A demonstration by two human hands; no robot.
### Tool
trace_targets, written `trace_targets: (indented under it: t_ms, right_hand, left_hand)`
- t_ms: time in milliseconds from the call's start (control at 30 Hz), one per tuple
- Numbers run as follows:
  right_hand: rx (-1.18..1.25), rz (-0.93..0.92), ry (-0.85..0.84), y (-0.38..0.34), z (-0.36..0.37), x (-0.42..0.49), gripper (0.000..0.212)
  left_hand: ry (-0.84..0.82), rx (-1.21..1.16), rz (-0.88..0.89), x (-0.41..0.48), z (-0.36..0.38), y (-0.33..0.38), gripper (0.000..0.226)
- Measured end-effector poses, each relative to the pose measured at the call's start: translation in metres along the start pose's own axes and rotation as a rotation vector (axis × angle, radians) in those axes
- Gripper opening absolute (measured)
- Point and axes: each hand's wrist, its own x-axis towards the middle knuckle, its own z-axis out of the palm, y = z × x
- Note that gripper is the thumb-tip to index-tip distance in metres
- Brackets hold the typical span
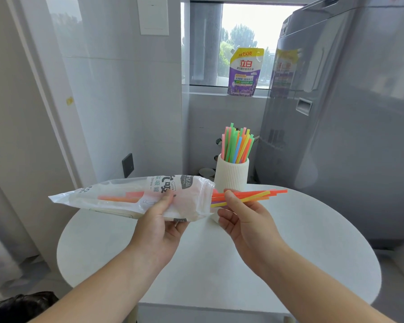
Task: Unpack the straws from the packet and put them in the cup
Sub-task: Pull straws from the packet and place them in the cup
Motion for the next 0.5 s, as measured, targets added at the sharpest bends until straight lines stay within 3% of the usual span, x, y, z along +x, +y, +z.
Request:
trace_targets:
  t_ms: [500]
  right_hand:
    - [-0.090, -0.100, -0.001, -0.012, -0.005, 0.005, 0.028]
  left_hand:
    - [0.004, 0.006, -0.006, -0.002, 0.004, -0.004, 0.034]
